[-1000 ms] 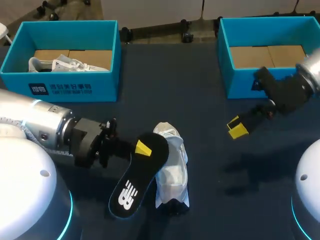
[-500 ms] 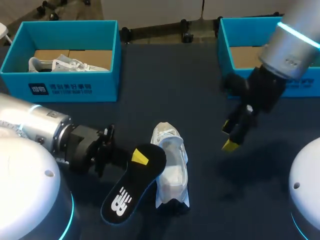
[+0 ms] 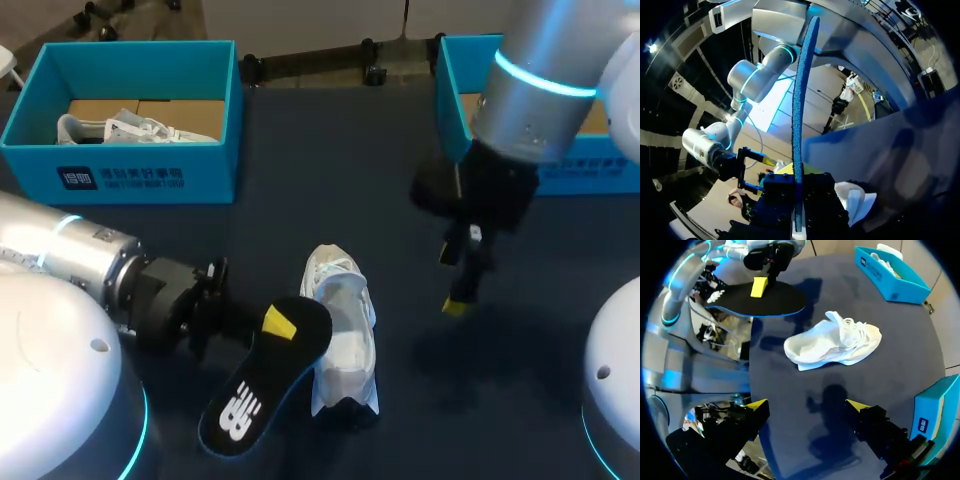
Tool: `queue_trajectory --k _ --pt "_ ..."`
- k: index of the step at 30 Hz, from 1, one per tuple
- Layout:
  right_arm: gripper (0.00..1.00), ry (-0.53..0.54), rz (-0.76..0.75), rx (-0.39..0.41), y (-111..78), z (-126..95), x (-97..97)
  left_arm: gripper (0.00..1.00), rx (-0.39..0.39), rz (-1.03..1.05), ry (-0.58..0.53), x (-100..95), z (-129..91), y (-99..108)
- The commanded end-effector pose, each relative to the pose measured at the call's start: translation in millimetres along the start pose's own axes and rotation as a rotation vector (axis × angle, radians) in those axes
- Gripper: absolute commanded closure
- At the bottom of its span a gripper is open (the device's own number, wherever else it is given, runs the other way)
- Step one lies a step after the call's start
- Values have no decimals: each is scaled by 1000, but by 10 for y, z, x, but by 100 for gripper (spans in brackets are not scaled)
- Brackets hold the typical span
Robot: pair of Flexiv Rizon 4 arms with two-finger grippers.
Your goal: Take the shoe out of the shoebox, open the shoe tongue, remove and reinsert the insole, then place the shoe into the shoebox
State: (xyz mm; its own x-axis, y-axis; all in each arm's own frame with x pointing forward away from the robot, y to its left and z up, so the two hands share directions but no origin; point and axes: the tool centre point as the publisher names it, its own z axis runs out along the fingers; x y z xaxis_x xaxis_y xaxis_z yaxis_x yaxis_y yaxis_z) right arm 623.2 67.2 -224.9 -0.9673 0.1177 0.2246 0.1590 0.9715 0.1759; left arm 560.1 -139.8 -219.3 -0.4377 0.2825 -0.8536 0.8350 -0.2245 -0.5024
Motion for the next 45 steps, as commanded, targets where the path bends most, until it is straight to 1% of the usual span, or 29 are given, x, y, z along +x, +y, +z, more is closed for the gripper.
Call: queue_trajectory --k 1,3,8,11,14,16,17,27,28,29,31,35,39,45 --pt "0 -60 -19 -12 -104 157 144 100 1 1 -11 113 47 -72" --pt "0 -76 -47 -12 -119 265 156 100 13 -9 -15 148 62 -100" --pt "0 -116 -87 -21 -64 472 162 100 31 -30 -18 229 110 -97" --pt "0 -139 -94 -30 -35 596 148 100 47 -30 -40 297 147 -49" --pt "0 -151 -97 -44 -43 719 151 100 43 -56 -60 362 166 22" --pt "0 -156 -94 -32 -25 776 165 100 50 -79 -59 386 174 57" --pt "0 -154 -89 -17 -16 794 177 100 50 -79 -59 386 174 57" --pt "0 -154 -89 -17 -16 794 177 100 50 -79 -59 386 174 57" --pt "0 -166 -107 -2 26 770 169 100 43 -57 -44 428 212 55" --pt "0 -167 -103 4 55 765 163 100 64 -76 -53 460 229 50" --pt "0 -180 -113 25 119 788 166 100 64 -92 -55 525 236 51" --pt "0 -186 -126 25 185 882 166 100 58 -119 -64 559 222 66" --pt "0 -185 -140 29 227 956 145 100 64 -130 -83 529 226 59" --pt "0 -199 -141 35 261 986 128 100 57 -157 -119 423 238 12"
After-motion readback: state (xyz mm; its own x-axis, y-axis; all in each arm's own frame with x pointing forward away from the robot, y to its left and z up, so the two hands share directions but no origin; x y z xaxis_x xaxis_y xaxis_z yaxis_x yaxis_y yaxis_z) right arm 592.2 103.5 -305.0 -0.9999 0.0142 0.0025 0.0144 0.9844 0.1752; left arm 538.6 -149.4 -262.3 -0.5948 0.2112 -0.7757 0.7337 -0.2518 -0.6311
